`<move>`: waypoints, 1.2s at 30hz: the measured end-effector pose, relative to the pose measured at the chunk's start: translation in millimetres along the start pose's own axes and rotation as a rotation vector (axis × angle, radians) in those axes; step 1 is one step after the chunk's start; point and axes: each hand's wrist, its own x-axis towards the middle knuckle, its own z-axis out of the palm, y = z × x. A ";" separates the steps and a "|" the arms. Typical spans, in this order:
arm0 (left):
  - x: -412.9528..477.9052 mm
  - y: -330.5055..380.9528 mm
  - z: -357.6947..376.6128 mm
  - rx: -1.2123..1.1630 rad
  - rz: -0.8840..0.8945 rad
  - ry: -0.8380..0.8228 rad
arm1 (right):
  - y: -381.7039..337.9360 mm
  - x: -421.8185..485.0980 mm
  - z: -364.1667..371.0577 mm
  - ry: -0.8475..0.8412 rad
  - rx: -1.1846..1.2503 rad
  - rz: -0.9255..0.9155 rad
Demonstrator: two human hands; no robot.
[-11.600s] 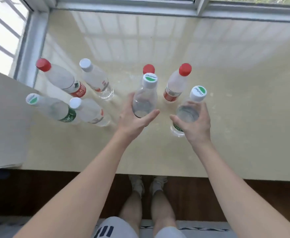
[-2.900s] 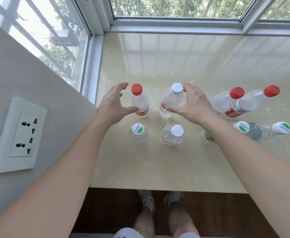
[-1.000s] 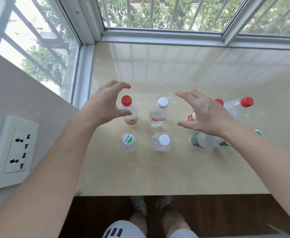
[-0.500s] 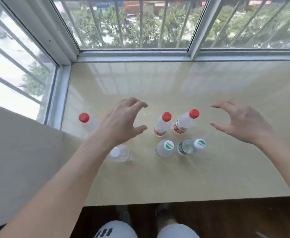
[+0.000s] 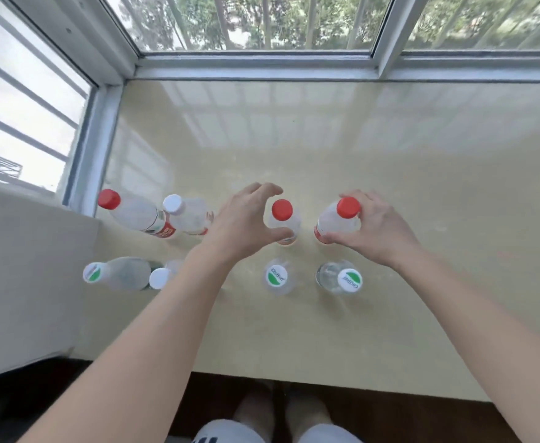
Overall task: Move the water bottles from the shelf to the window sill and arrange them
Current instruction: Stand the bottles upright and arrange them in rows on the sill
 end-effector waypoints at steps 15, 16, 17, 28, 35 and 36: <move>20.4 -4.3 23.8 -0.067 0.023 0.049 | 7.5 15.1 13.2 0.057 0.225 -0.113; 20.2 -5.2 24.0 -0.077 0.021 0.051 | 9.7 15.7 13.5 0.036 0.228 -0.126; 20.1 -6.2 24.3 -0.089 0.021 0.058 | 11.4 16.1 14.9 0.025 0.226 -0.135; 21.4 -11.5 30.7 -0.135 0.036 0.113 | 9.2 19.1 21.1 0.108 0.229 -0.126; 21.7 -12.2 32.3 -0.150 0.054 0.118 | 15.6 23.1 21.2 0.000 0.256 -0.146; 21.1 -13.0 33.1 -0.153 0.055 0.113 | 15.8 23.3 22.9 0.026 0.247 -0.142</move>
